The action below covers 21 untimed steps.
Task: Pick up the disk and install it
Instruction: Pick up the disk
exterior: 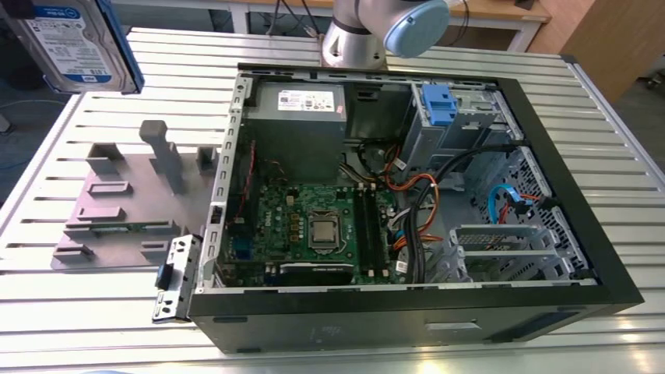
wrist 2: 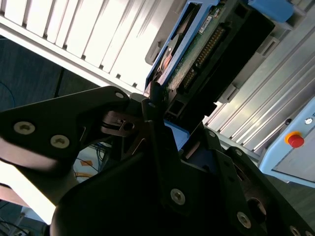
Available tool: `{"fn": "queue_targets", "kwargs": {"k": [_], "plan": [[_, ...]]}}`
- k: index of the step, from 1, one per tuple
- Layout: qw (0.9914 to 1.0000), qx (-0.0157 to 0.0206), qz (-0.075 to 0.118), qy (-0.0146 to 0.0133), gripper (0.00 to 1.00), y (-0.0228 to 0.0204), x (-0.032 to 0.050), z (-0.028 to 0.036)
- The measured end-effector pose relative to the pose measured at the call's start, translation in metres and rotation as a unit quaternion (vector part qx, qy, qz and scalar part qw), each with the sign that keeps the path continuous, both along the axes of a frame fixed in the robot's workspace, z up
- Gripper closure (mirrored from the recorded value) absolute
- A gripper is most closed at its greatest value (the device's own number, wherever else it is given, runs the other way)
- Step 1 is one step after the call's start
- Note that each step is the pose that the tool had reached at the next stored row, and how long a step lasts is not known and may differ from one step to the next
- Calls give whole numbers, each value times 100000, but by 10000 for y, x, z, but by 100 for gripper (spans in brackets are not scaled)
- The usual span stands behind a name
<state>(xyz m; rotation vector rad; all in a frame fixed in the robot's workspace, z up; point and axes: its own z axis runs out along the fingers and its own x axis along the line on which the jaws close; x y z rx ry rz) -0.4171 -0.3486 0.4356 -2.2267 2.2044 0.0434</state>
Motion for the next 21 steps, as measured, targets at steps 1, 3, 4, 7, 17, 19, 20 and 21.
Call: {"fn": "queue_targets", "kwargs": {"k": [1,3,4,7,17,19,20,21], "plan": [[100000,-4,0,7,64,0,0,3],[100000,-1,1,1,64,0,0,9],[100000,-1,1,4,64,0,0,13],[100000,4,1,-8,64,0,0,17],[100000,1,-1,-3,64,0,0,39],[100000,2,1,-4,64,0,0,43],[100000,0,0,-2,64,0,0,44],[100000,-1,0,2,64,0,0,46]]}}
